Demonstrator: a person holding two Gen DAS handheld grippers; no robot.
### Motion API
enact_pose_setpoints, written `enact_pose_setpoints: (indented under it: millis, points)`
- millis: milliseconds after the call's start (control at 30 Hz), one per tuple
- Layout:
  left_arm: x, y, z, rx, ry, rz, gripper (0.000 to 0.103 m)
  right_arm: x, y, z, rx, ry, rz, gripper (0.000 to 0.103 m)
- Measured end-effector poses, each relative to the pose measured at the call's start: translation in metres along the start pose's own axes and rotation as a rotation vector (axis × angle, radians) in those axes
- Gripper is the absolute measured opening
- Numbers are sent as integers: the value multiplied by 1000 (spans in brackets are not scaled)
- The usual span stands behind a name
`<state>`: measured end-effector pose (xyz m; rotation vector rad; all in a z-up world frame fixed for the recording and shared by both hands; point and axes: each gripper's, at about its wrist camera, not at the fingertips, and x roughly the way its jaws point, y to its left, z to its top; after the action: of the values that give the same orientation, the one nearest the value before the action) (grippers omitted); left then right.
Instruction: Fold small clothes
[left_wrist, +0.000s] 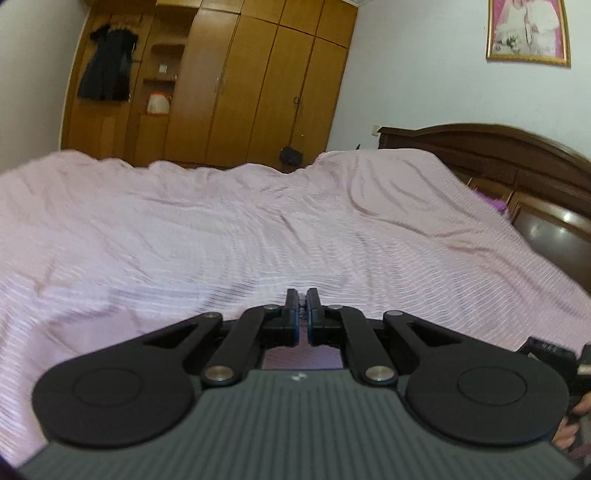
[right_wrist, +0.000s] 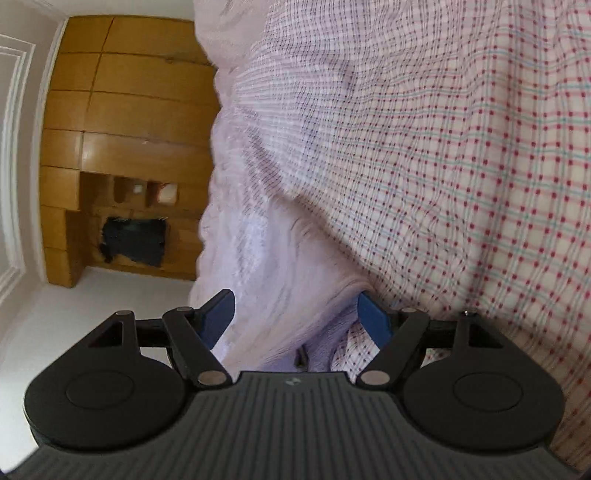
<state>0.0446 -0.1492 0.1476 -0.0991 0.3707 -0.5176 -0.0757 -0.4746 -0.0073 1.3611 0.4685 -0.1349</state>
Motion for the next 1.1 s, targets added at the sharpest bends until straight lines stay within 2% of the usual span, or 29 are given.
enact_pose_setpoints:
  millis: [67,133,300,333,400,533,633,733,767,833,900,967,1033,1100]
  points:
    - [-8,12,1,4,-11,18,5,-1,7,-6,-13,-53,-76,80]
    - [-18,33,-2,-58,-19,29,5,1,16,-11,-43,-121,-195,77]
    - [-38,82,-28,-159,-21,106,5,14,42,-26,-163,-154,-319,76]
    - [-41,92,-33,-170,-21,128,5,18,47,-30,-200,-154,-339,72]
    - [-45,111,-41,-206,-23,163,5,27,54,-40,-265,-137,-363,64]
    - [-57,138,-49,-229,-32,177,6,45,66,-56,-358,-88,-363,50]
    - [-55,148,-54,-217,28,212,8,56,78,-65,-418,-92,-348,43]
    - [-58,158,-66,-234,65,396,10,66,97,-81,-556,-111,-366,42]
    - [-58,163,-69,-251,91,395,14,72,103,-88,-621,-121,-385,42]
    - [-50,178,-69,-317,184,233,14,81,118,-107,-784,-139,-457,42]
    - [-43,192,-68,-413,237,117,20,89,131,-128,-927,-178,-515,42]
    - [-36,199,-71,-436,257,102,51,95,138,-144,-1011,-202,-541,42]
    - [-26,204,-78,-466,282,101,52,98,140,-153,-1010,-190,-529,42]
    - [-20,201,-81,-452,269,75,52,103,141,-161,-977,-164,-514,42]
